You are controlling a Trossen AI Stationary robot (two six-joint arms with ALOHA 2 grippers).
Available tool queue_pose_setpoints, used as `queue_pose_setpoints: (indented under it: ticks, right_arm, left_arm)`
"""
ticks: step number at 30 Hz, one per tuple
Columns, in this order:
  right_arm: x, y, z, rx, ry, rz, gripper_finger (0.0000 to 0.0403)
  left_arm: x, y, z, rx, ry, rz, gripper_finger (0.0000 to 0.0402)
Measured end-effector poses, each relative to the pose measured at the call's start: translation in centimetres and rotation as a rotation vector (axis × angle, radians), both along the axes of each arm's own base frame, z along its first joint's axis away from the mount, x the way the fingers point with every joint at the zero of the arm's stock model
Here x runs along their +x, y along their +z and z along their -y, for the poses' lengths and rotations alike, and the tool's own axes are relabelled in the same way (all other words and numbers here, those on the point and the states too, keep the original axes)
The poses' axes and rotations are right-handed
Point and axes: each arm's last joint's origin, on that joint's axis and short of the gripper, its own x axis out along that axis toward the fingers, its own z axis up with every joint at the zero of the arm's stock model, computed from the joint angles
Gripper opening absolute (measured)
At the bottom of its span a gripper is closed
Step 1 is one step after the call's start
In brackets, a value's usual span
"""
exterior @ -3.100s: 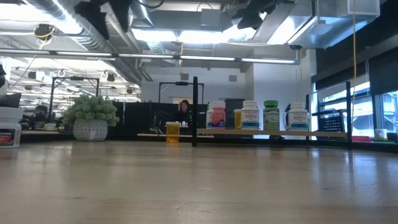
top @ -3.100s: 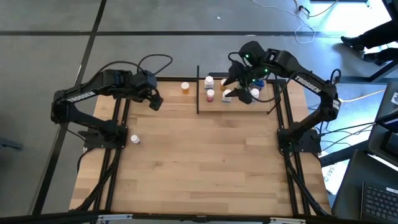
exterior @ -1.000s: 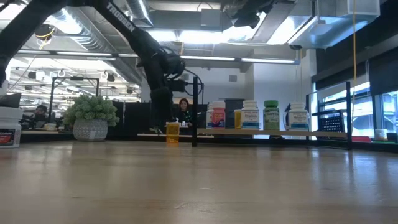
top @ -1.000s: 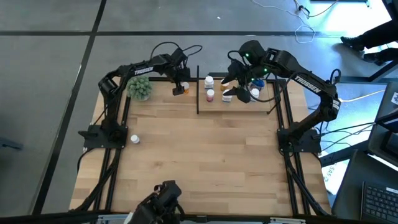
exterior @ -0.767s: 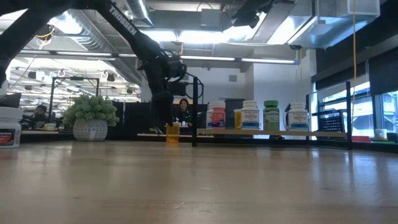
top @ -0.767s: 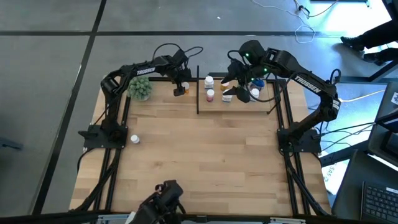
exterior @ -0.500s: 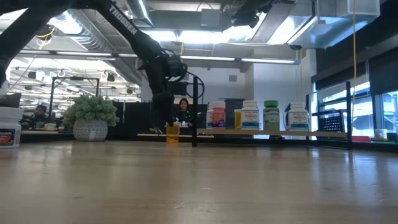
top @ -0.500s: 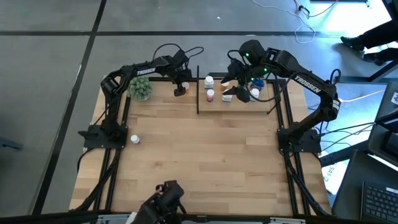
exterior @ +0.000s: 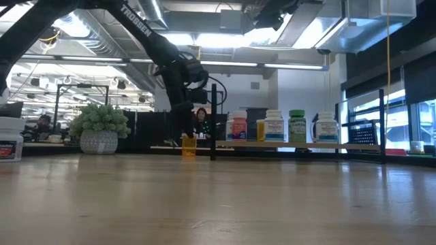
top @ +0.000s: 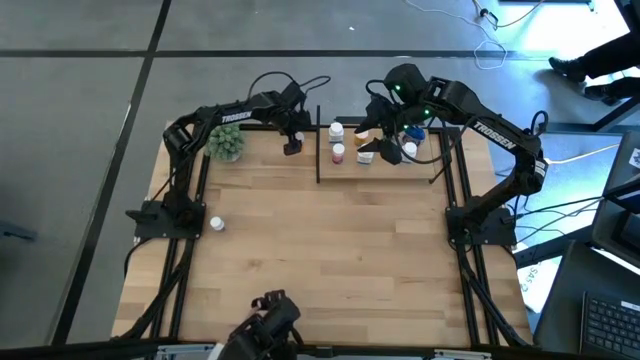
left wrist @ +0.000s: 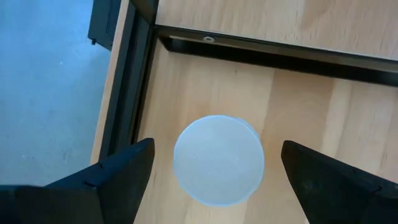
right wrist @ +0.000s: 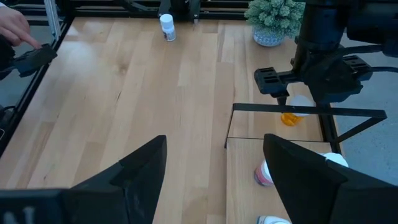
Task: Pick and place medicine bottles onto shelf by color
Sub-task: Put the orange medicine bottle on the shelf
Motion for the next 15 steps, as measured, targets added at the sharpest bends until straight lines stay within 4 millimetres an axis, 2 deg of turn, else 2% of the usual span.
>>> queue_pose_setpoints:
  ticks: [8,15]
  right_arm:
    - [0.00,0.00,0.00,0.000,0.000,0.000,0.0269]
    - [0.00,0.00,0.00,0.000,0.000,-0.001,0.0269]
  left_arm:
    - [-0.03,0.01,-0.02,0.002,0.041,-0.005,0.0342]
    - [-0.01,0.03,-0.07,-0.010,0.079,0.009,0.0306]
